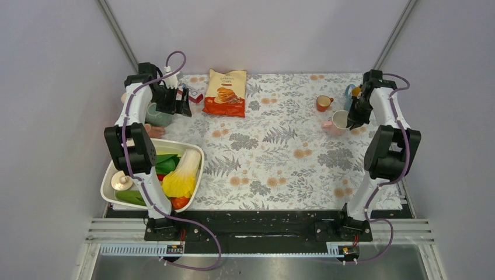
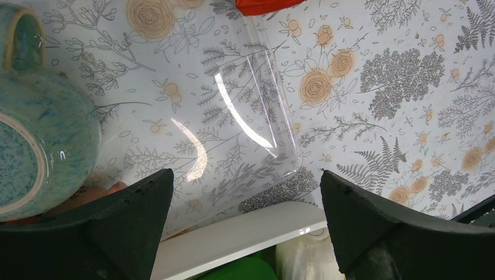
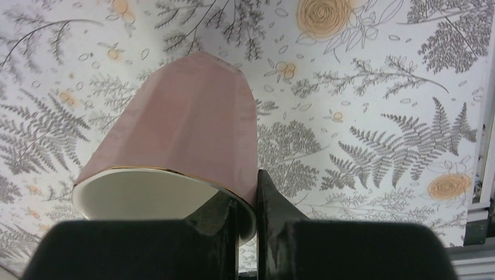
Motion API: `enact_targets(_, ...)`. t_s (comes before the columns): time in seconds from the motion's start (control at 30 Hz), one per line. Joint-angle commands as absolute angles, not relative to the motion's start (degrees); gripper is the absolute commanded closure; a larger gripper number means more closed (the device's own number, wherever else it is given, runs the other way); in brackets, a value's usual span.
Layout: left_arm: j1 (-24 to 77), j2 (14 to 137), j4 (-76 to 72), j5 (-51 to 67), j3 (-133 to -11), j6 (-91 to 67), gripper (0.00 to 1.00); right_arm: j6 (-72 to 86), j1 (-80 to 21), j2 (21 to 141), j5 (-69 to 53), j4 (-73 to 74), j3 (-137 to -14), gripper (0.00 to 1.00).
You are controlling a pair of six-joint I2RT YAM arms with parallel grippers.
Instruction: Turn the mug right side up
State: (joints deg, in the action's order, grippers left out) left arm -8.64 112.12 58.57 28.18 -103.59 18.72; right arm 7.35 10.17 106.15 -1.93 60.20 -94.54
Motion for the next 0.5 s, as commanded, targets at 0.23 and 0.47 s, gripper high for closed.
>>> enact_targets(0.23, -8.61, 109.29, 61.36, 23.91, -103.98, 23.27, 0.01, 9.56, 11.6, 118.38, -4.0, 58.67, -105.76, 1.0)
enact_targets(0.47, -8.59, 109.27, 63.44, 19.67, -105.68, 26.6, 0.01, 7.87, 11.6, 118.51, -2.4, 62.88, -109.22, 0.56)
